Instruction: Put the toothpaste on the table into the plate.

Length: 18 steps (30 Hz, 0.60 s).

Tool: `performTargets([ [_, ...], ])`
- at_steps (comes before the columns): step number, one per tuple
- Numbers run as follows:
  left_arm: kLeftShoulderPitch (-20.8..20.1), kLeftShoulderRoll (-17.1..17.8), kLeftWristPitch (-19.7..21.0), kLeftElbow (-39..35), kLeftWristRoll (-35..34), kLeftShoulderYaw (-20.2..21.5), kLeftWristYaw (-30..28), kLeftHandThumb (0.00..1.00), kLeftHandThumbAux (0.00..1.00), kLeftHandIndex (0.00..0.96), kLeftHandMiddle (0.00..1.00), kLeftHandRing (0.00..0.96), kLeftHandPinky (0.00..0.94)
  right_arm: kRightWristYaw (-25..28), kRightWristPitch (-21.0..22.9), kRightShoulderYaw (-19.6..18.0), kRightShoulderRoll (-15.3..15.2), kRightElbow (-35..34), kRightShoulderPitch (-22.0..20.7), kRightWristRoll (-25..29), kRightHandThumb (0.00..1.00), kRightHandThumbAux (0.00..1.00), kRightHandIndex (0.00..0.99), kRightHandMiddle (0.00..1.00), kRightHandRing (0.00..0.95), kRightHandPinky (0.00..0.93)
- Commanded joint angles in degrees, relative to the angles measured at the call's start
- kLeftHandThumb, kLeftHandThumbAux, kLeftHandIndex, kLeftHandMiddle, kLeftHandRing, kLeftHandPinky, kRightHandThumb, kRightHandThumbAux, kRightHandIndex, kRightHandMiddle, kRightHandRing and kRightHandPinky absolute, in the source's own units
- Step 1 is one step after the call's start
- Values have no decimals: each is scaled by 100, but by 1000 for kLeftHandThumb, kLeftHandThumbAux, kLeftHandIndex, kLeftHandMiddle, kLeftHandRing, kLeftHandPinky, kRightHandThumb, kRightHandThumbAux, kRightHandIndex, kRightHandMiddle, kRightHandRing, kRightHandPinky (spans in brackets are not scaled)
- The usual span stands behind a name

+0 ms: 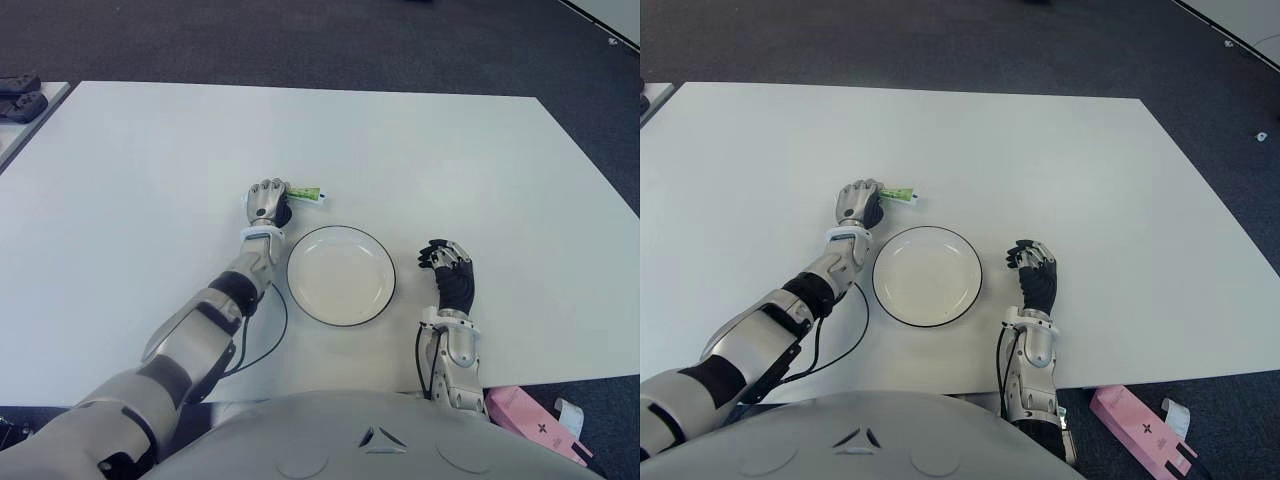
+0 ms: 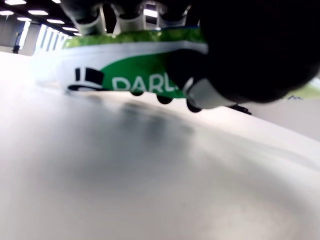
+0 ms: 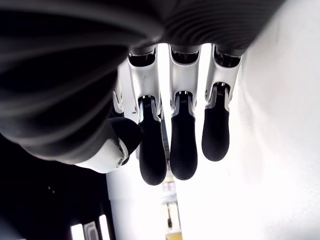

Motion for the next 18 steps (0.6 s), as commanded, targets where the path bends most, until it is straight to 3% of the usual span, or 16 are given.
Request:
performTargets([
  [1,237,145,-41,-731,-3,69,-185,851,670,394,535,854,865,-59,270,-31,273,213,34,98,706,722,431,566,549,535],
  [6,544,326,-130,-1602,53,114,-304,851,670,394,533,859,858,-66,287,-27,275,217,17,113,706,722,431,565,551,539],
  [11,904,539,78,-2835,261,102,-710,851,670,394,532,860,848,-133,356,6,289,156,35,62,706,722,431,560,549,537],
  [18,1260,679,179,-3799,510,91,-1131,851,670,395,533,862,848,-169,395,49,269,124,36,22,706,722,431,562,550,536],
])
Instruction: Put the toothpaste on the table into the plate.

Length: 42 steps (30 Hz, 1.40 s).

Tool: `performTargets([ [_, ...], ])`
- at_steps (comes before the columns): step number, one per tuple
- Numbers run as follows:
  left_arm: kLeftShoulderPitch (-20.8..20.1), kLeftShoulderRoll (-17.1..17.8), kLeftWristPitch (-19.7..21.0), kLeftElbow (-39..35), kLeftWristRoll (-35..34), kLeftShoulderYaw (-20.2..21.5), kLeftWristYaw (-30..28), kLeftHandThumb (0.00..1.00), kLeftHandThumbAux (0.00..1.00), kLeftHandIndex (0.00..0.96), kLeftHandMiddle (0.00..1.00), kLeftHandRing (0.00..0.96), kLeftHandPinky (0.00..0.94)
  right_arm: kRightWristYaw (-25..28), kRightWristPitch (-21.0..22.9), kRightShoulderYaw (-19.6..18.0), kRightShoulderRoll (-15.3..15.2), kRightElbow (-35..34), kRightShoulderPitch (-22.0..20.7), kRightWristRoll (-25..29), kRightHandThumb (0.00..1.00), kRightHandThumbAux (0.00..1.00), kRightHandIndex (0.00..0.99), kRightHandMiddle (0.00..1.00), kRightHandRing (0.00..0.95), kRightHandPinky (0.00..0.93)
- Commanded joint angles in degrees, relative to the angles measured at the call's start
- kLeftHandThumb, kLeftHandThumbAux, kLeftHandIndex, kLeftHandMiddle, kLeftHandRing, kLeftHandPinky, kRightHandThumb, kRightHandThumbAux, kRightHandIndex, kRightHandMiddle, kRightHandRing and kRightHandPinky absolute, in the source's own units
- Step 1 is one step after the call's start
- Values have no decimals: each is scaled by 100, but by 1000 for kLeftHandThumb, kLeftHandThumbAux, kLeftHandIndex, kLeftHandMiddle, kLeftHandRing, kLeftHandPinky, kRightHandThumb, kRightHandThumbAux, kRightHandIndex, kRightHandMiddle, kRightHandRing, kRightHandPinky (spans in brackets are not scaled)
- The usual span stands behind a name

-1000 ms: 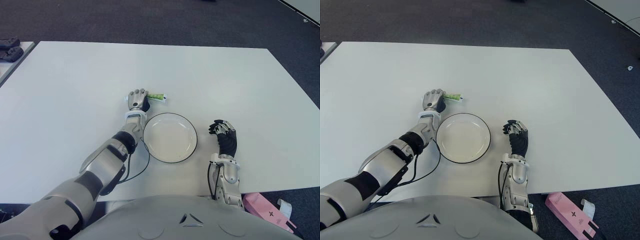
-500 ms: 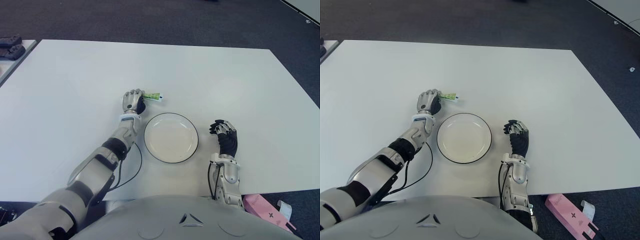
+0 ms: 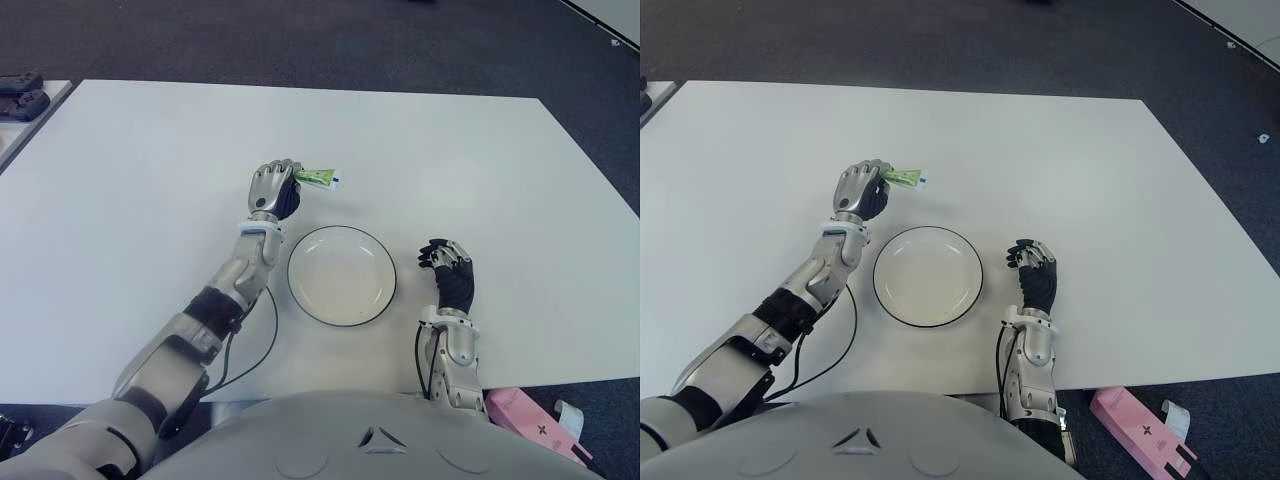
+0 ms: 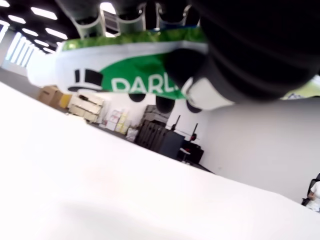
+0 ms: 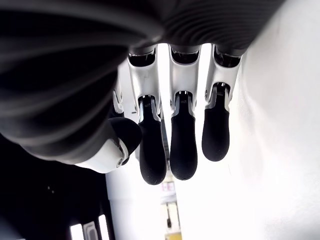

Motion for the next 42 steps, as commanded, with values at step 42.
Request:
performTargets([
  [42,1215,1591,-2686,-2787,-397,143,-3010,853,667,401,550,881,881,2,209,50,223,244,3,2,705,722,431,562,546,533],
])
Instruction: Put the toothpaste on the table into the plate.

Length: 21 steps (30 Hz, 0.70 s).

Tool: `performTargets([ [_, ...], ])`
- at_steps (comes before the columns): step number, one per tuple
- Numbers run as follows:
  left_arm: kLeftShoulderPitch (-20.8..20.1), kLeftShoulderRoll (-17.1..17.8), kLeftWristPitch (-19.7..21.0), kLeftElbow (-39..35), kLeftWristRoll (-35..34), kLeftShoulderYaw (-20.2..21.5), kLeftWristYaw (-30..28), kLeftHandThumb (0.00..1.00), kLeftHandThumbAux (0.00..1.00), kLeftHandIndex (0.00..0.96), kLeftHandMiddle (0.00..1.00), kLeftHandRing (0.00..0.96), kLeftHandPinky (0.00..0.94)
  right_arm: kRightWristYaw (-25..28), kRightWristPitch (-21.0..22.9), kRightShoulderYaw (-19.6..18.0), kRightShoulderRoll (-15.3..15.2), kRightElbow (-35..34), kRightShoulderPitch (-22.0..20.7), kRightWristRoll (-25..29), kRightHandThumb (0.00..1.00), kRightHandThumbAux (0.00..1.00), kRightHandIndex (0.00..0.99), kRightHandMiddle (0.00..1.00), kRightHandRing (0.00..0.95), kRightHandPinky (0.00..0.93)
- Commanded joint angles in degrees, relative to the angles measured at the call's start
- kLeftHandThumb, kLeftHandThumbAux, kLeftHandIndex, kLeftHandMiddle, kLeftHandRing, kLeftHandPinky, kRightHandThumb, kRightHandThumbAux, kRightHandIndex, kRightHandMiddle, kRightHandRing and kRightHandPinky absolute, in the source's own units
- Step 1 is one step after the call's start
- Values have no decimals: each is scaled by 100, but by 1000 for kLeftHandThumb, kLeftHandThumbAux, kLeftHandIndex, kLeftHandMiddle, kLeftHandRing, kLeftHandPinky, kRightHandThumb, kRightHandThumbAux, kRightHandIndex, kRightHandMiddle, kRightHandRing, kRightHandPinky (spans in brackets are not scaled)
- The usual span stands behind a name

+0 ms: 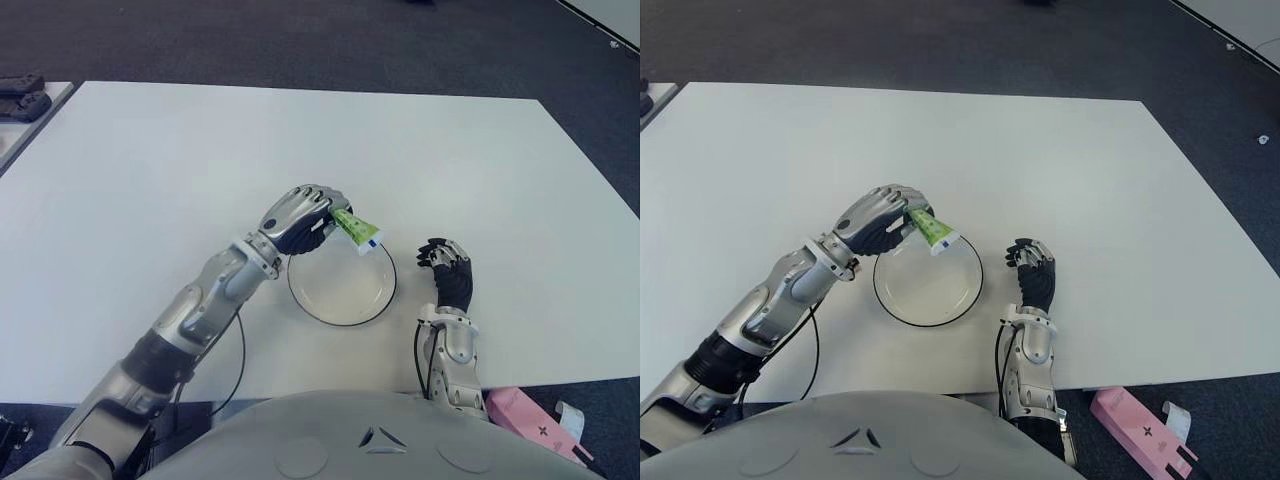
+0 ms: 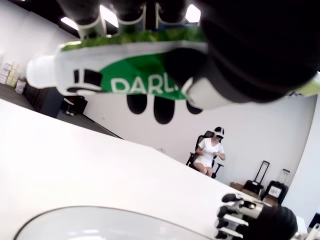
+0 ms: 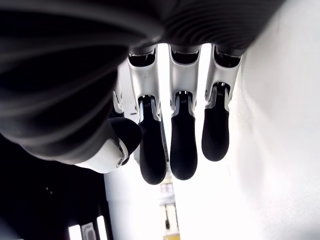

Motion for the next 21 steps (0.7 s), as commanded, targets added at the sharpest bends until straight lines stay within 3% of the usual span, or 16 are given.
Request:
performTargets([
  [1,-71,386,-359,19,189,-84,-483,852,667,401,550,880,877,-5,180,7,228,206,52,24,705,722,431,563,546,532],
  [12,-233,829,-966,249,272,-245,-1396,853,666,404,559,873,871,10,129,18,205,189,86,-12,705,721,432,564,542,521],
  [16,44,782,-922,447,477,-314,-1291,853,666,406,563,873,867,42,105,20,183,187,92,-19,705,721,432,566,540,519],
  [21,292,651,-591,309,245,-153,-1469,851,666,405,561,865,848,71,140,-3,173,172,96,7,705,721,432,565,540,527],
])
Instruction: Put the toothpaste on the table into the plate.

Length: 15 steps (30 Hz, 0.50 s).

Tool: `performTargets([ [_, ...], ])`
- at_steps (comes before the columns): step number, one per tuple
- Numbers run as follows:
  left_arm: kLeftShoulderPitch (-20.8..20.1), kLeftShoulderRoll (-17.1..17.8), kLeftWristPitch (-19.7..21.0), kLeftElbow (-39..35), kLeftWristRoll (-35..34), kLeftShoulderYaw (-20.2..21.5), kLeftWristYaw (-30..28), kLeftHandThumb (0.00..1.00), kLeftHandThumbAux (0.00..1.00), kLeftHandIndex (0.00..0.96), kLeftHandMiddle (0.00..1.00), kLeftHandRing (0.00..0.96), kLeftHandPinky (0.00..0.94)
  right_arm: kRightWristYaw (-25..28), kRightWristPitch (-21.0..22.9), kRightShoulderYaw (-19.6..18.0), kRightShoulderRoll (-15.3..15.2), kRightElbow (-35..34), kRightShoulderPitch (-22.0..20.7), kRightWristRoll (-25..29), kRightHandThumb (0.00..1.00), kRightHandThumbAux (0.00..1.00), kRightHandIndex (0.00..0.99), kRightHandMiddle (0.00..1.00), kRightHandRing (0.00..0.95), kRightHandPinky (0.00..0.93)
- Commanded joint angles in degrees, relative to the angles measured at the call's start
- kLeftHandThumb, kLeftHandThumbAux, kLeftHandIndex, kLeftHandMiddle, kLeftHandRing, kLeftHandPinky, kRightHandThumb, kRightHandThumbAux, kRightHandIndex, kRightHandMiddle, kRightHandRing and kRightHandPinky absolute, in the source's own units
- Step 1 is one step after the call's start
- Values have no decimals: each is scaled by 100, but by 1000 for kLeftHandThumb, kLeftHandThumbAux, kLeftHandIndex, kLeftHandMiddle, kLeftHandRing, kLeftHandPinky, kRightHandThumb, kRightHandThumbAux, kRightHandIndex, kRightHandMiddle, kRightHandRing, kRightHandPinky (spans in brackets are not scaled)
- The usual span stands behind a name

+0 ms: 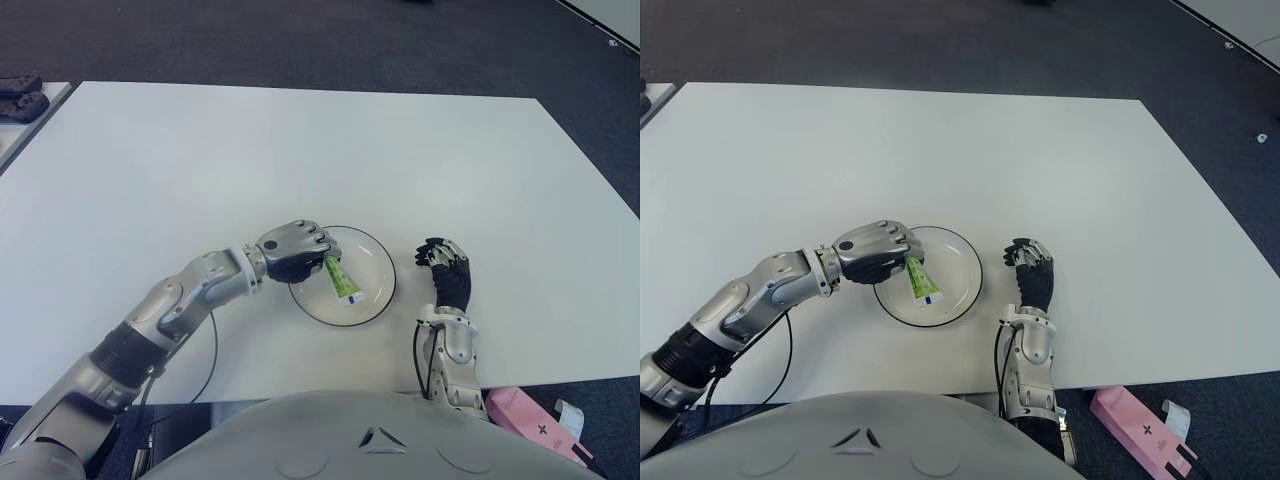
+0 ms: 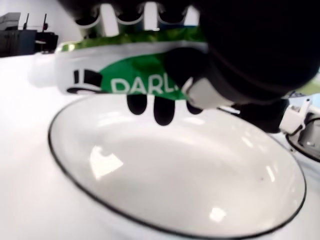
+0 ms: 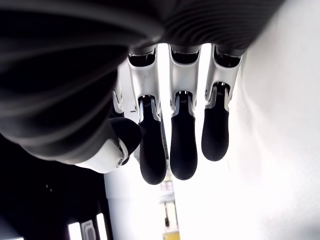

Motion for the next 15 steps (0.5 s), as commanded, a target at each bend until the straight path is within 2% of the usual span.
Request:
performTargets([
  [1,246,-99,263,-40,-137,94,-191,851,667,405,560,861,841,14,173,-16,176,167,95,24,705,721,432,565,540,528],
  [3,315,-109,325,-66,-218,147,-241,850,667,405,557,850,821,15,182,-24,179,164,95,28,705,721,432,565,540,530],
  [5,493,-120,494,-123,-503,285,-359,847,668,400,554,780,726,8,209,-41,186,156,91,44,705,721,432,564,541,530],
  [8,594,-151,647,-190,-734,369,-493,843,669,392,551,718,650,-2,239,-56,201,143,89,66,705,721,432,563,542,530],
  [14,583,-157,705,-306,-931,419,-671,831,673,380,550,654,580,12,226,-53,197,145,84,62,705,721,432,563,543,527],
  [15,560,-156,698,-319,-950,420,-701,832,671,397,525,644,579,16,223,-52,193,148,82,59,705,721,432,563,543,528],
])
